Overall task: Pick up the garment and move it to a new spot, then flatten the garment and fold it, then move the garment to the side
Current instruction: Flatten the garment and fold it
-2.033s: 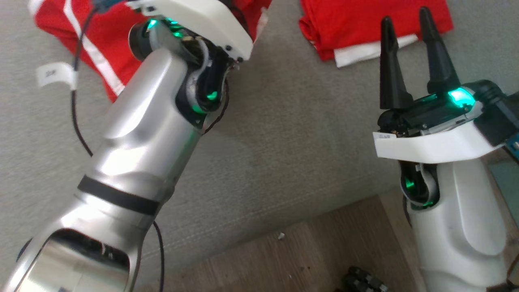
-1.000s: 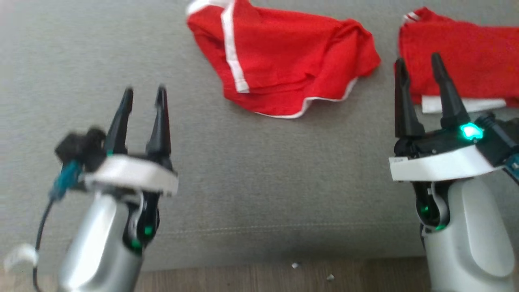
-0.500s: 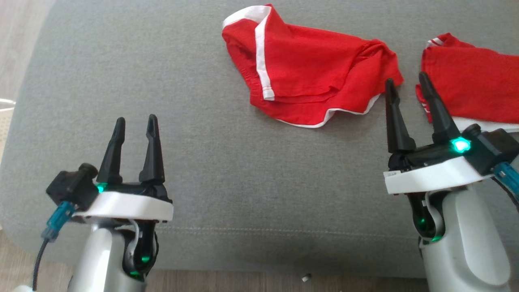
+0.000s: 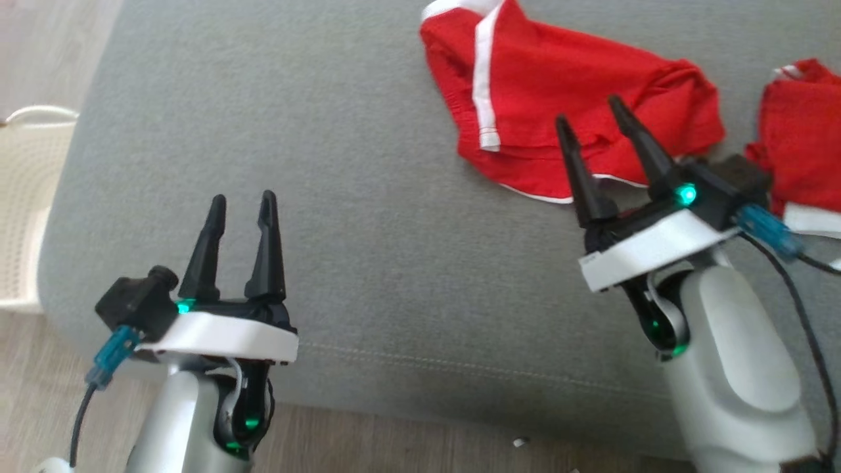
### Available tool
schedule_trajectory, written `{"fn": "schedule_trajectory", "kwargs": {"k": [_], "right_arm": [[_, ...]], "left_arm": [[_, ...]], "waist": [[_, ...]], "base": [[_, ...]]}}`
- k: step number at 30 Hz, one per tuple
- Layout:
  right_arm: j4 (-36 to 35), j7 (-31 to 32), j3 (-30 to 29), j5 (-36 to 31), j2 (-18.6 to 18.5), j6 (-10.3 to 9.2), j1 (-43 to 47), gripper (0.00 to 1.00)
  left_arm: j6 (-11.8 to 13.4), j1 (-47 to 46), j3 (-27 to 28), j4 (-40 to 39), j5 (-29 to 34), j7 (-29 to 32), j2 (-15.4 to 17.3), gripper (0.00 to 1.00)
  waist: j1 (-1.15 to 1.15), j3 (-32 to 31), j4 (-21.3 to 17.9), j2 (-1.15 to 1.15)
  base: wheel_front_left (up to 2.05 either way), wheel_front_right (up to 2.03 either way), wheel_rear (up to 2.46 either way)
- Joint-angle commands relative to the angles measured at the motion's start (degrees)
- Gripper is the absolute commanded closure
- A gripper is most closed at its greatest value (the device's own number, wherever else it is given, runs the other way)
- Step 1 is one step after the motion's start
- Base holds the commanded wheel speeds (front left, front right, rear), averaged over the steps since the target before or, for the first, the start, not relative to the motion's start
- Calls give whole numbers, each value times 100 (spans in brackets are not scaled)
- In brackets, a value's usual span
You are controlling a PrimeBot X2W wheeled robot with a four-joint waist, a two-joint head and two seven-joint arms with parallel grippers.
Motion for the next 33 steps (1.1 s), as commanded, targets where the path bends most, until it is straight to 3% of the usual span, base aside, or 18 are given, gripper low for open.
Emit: {"fn": "schedule_trajectory", "kwargs": {"k": [1,24,25,26,33], "right_arm": [[-81,21,176,77,12,36,-191,0],[2465,-155,866,459,-153,36,-1494,0],[2533,-179,874,481,-146,36,-1524,62],[2595,-206,877,506,-137,36,-1551,100],[2876,-377,881,680,-83,36,-1698,100]], "left_arm": [[43,-197,166,-169,-71,-51,47,0],[186,-383,-200,-144,-463,-51,46,0],[187,-383,-202,-140,-466,-51,46,0],[190,-383,-203,-137,-468,-51,46,0],[203,-399,-174,-113,-479,-51,46,0]], "waist": [[0,95,118,0],[0,580,639,0],[0,588,646,0],[0,592,649,0],[0,569,613,0]], "base": [[0,0,0],[0,0,0],[0,0,0],[0,0,0],[0,0,0]]}}
